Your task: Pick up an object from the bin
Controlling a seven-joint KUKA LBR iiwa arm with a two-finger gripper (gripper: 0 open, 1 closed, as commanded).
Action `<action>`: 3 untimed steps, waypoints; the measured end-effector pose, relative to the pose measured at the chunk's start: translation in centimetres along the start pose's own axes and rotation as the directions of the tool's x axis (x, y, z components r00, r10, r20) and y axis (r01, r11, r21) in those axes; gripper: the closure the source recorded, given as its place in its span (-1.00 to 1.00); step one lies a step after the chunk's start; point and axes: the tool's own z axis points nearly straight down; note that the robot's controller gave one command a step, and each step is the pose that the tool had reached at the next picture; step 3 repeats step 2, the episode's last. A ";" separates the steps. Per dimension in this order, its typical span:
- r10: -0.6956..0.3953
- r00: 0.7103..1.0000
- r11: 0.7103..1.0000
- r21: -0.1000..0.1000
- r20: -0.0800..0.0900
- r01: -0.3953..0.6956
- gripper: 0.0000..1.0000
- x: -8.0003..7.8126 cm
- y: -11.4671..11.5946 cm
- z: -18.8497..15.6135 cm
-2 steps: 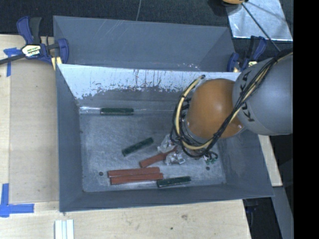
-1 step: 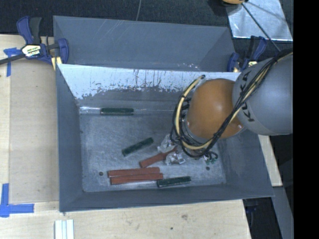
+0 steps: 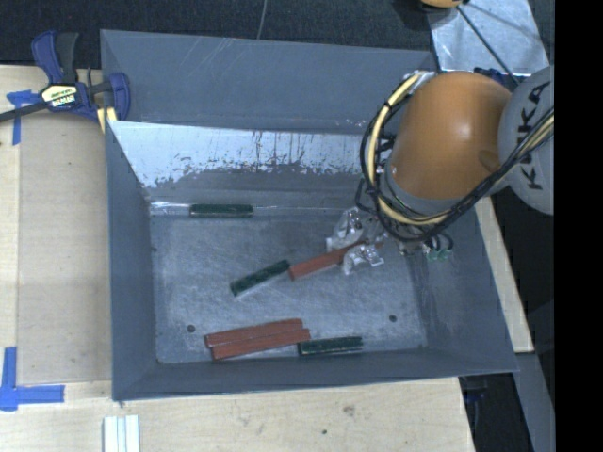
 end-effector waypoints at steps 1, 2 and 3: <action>0.001 1.000 1.000 0.000 0.000 -0.001 1.00 0.0 0.0 0.0; -0.012 1.000 1.000 0.000 0.000 0.012 1.00 -0.9 0.0 -3.0; -0.012 1.000 1.000 0.000 0.000 0.012 1.00 -0.9 0.0 -3.0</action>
Offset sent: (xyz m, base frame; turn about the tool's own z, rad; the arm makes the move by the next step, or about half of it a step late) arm 0.0131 0.0041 0.0445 -0.0196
